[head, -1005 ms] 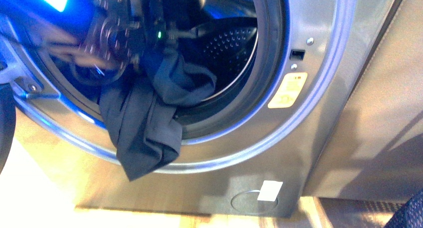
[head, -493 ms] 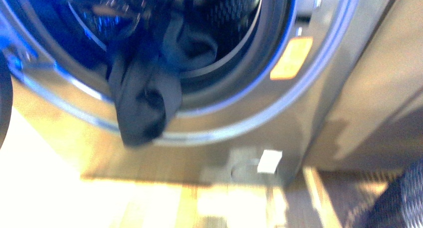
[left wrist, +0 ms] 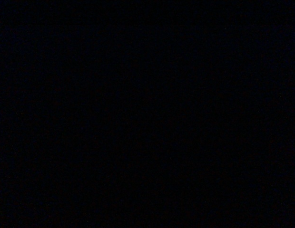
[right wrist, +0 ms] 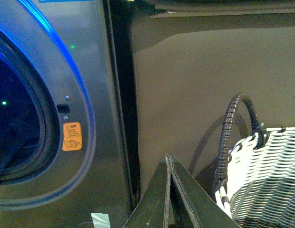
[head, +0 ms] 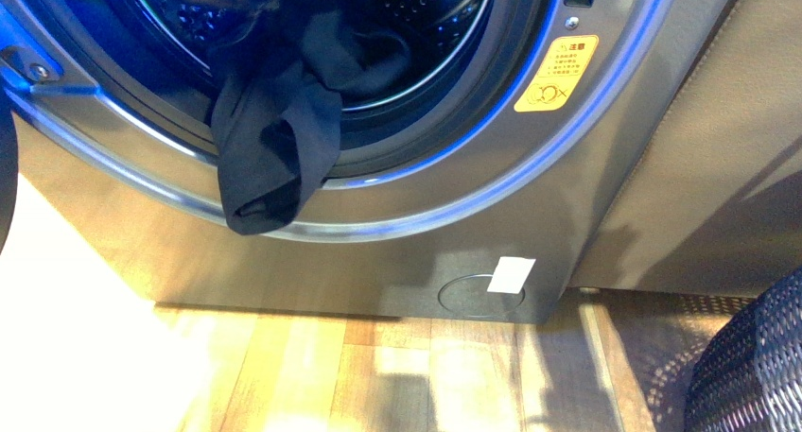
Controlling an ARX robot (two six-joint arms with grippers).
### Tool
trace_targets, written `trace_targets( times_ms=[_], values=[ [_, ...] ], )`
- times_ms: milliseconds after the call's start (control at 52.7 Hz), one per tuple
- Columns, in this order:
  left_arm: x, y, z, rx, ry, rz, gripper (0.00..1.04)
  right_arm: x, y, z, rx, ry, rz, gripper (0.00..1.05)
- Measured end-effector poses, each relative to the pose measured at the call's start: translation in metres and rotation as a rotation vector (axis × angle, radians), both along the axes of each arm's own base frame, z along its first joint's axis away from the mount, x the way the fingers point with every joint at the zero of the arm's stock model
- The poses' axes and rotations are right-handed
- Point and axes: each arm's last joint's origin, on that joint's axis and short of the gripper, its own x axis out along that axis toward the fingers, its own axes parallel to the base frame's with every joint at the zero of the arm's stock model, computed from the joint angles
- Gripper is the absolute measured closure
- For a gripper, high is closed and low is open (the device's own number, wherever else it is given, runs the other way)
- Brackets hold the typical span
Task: Put clothes into washing machine
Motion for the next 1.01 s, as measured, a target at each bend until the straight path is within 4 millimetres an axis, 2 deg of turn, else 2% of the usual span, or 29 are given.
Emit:
trace_targets(
  times_ms=[190,398,778,1005],
  values=[
    [-0.011,0.000,-0.013,-0.007,0.009,-0.044,0.37,0.000,0.000,-0.005,0.000,0.002,0.000,1.02],
    [-0.036,-0.006,-0.013,-0.023,0.059,-0.073,0.06,0.000,0.000,-0.016,0.000,0.003,0.000,1.02],
    [-0.093,-0.011,0.020,-0.064,0.080,-0.117,0.07,0.000,0.000,-0.016,0.000,0.001,0.000,1.02],
    [-0.132,-0.032,0.026,-0.111,0.145,-0.215,0.07,0.000,0.000,-0.016,0.000,0.001,0.000,1.02]
  ],
)
